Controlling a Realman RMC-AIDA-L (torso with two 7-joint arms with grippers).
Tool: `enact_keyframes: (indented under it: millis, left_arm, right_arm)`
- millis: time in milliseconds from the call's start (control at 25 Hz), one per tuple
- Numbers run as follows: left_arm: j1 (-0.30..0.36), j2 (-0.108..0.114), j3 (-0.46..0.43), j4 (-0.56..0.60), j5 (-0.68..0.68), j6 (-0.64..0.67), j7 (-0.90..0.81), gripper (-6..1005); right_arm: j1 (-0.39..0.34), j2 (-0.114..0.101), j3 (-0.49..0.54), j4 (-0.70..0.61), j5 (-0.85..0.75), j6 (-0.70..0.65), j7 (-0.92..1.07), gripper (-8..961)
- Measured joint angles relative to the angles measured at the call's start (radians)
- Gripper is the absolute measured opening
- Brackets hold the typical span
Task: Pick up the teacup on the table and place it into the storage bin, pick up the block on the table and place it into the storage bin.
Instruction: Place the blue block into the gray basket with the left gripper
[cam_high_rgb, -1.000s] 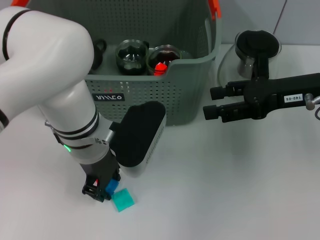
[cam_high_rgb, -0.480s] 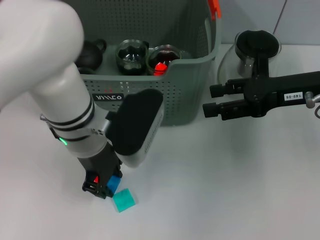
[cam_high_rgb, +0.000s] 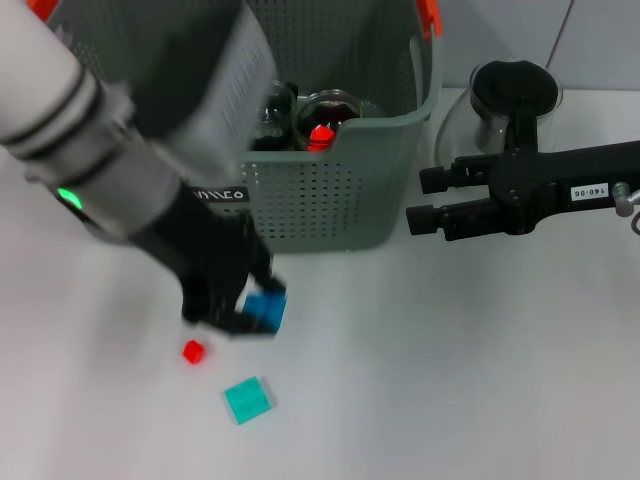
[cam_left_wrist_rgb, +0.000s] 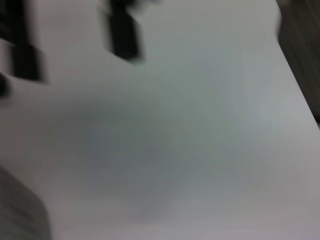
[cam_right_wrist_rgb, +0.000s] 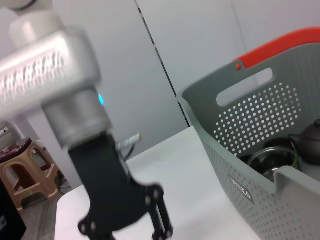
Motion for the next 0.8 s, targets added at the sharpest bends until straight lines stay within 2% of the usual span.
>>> enact_keyframes:
  millis: [160,280,360,480,640,800]
  left_arm:
    - [-0.048,0.007,-0.177,0.014,-0.028,0.001,-0.021,444]
    - [-0.085,0.024,-0.29,0.039,-0.055,-0.026,-0.047,451]
    - [-0.11,0.047,-0.359,0.063,-0.095,-0.055,-0.074,455]
    - [-0.129,0.079,-0.4,0.104,-0.139,-0.114,-0.121,462]
    - [-0.154,0.133,-0.415,0.19,-0.174,-0.253,-0.212,472]
    - [-0.177,0.192,-0.421,0.326,-0.181,-0.425,-0.309,481]
  right_arm:
    - [0.0,-0.001,-0.001,-0.001,0.007,-0.019,-0.006,831]
    - [0.0,-0.003,-0.003,-0.002,0.007,-0.031,-0.007,831]
    - [0.0,-0.003,-0.005,-0.002,0.006,-0.035,-0.007,831]
    - [0.0,-0.004,-0.009,-0.002,0.004,-0.042,-0.009,831]
    - [0.0,-0.007,-0.011,-0.002,0.002,-0.06,-0.015,832]
    - [0.0,-0.008,-0.018,-0.002,0.001,-0.072,-0.025,832]
